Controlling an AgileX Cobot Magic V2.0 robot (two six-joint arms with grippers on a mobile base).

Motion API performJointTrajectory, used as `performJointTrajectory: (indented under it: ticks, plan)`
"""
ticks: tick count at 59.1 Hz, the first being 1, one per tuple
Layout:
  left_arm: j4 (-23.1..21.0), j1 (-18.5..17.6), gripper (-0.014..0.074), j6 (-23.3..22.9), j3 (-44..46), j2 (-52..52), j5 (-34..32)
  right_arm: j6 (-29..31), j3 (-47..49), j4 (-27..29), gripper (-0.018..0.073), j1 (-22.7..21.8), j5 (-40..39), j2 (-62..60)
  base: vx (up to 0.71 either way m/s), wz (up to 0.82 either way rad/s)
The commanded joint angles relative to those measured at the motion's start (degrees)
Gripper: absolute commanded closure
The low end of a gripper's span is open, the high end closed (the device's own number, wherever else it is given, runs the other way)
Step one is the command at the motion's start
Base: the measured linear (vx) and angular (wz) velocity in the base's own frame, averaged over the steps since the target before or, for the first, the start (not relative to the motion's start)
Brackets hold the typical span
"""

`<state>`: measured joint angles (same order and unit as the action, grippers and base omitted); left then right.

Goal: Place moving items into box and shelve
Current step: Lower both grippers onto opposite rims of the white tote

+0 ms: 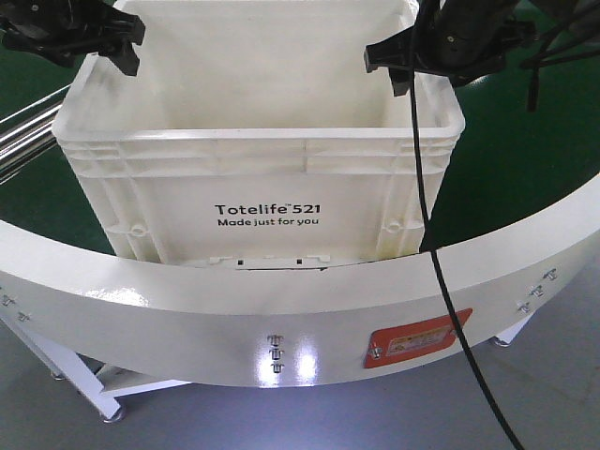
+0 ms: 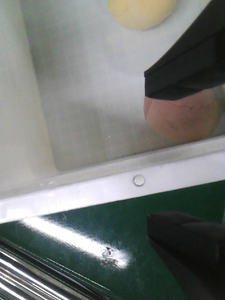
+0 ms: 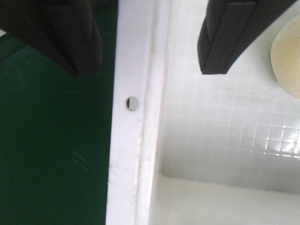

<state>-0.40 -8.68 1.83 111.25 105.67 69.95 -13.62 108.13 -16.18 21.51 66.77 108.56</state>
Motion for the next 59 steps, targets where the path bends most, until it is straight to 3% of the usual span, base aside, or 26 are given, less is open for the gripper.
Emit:
performJointTrajectory:
  ticks: [1,11,25,59]
  plan:
    - [1.53,-0.23,0.0006,-1.21,1.9,-2.36,-0.64,-0.42,2.04,-1.3,0.0071,-0.37,-1.75,-2.44,0.0,0.0]
    - [2.96,-0.05,0.0006,-2.7,1.9,-1.5,1.23,-1.3,2.04,-0.79,0.0071,-1.11,-1.69,-1.74,0.0,0.0]
    - [3.18,-0.05,0.0006,-3.61,1.9,-0.97,1.15,2.23,2.04,5.95,0.0071,-4.26,-1.0,-1.58,0.0,0.0]
    - [3.67,-0.05,0.0006,-3.5,1.9,0.8,1.22,4.62,2.04,6.15,0.0071,-4.16,1.63,-1.64,0.0,0.0]
